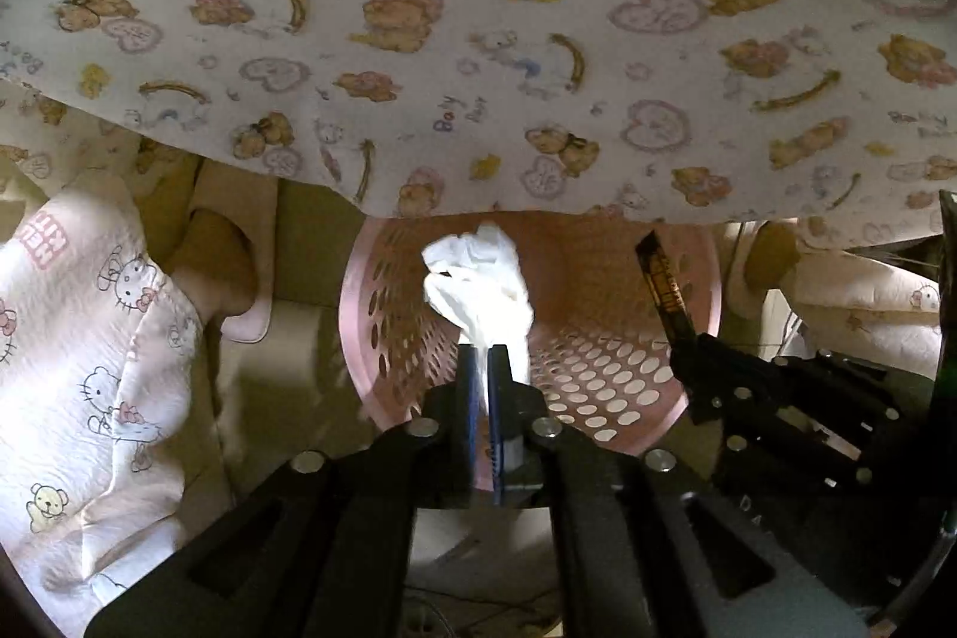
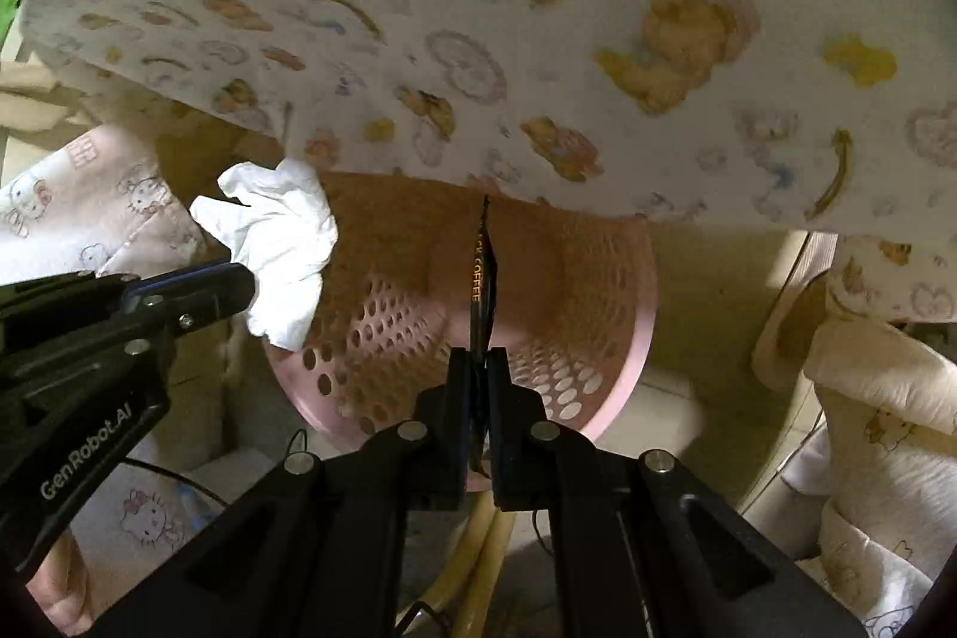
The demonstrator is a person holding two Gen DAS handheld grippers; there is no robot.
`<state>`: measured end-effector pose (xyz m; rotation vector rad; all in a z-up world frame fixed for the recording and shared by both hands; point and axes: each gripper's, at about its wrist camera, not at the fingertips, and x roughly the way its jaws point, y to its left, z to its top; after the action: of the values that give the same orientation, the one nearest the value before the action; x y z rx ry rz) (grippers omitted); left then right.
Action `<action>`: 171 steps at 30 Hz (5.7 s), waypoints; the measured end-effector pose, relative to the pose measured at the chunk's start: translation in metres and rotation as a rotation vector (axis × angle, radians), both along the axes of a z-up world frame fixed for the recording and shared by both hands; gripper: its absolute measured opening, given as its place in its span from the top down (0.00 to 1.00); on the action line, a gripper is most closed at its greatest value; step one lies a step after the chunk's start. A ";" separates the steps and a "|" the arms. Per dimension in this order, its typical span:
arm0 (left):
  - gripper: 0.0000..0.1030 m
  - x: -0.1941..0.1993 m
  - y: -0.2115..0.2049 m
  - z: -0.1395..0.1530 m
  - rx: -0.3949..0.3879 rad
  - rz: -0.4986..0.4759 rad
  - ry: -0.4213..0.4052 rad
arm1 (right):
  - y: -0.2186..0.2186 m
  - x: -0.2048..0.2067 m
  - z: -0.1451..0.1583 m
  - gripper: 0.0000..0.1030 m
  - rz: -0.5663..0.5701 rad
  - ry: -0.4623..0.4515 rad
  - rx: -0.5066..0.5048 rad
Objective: Collect trash
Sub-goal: 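Carry the tissue and brush down to the pink basket with both tools, then open both tools to drop the tissue and brush into the basket, then grasp the small metal piece with the left tool while the right tool grasps the black hair tie, then carry the metal piece and hair tie down to the pink basket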
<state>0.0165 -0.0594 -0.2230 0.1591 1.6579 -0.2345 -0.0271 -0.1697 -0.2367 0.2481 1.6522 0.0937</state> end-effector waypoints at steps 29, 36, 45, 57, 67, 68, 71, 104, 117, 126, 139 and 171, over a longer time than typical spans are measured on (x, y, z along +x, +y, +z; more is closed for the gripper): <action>0.25 0.005 0.033 0.151 -0.031 0.070 -0.689 | -0.009 -0.003 0.152 0.79 -0.004 -0.620 -0.112; 0.21 0.009 0.032 0.159 -0.041 0.091 -0.701 | -0.020 -0.002 0.165 0.63 -0.053 -0.679 -0.141; 0.21 0.066 0.041 0.210 -0.100 0.090 -0.706 | -0.037 0.026 0.206 0.45 -0.052 -0.757 -0.173; 0.57 0.149 0.043 0.203 -0.164 0.103 -0.571 | -0.078 0.089 0.242 0.35 -0.135 -0.832 -0.234; 0.58 0.166 0.040 0.168 -0.116 0.118 -0.507 | -0.102 0.098 0.208 0.35 -0.213 -0.749 -0.199; 0.58 0.167 0.040 0.166 -0.127 0.123 -0.495 | -0.103 0.098 0.206 0.35 -0.217 -0.746 -0.202; 0.58 0.169 0.038 0.164 -0.174 0.120 -0.467 | -0.107 0.101 0.201 0.35 -0.222 -0.728 -0.205; 0.89 0.179 0.038 0.191 -0.108 0.114 -0.624 | -0.144 0.174 0.198 0.33 -0.330 -0.682 0.011; 0.89 0.180 0.047 0.194 -0.142 0.115 -0.604 | -0.131 0.216 0.171 0.64 -0.355 -0.651 -0.077; 0.89 0.172 0.056 0.198 -0.144 0.124 -0.622 | -0.147 0.193 0.171 0.95 -0.356 -0.670 0.031; 0.89 0.149 0.054 0.194 -0.167 0.120 -0.609 | -0.117 0.143 0.188 0.95 -0.215 -0.681 0.064; 0.89 0.015 0.031 0.173 -0.210 0.012 -0.497 | -0.017 0.003 0.206 0.95 0.026 -0.597 0.132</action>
<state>0.0311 -0.0282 -0.0497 0.0419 1.1328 -0.3292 -0.0237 -0.1863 -0.0312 0.2678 1.0559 0.2703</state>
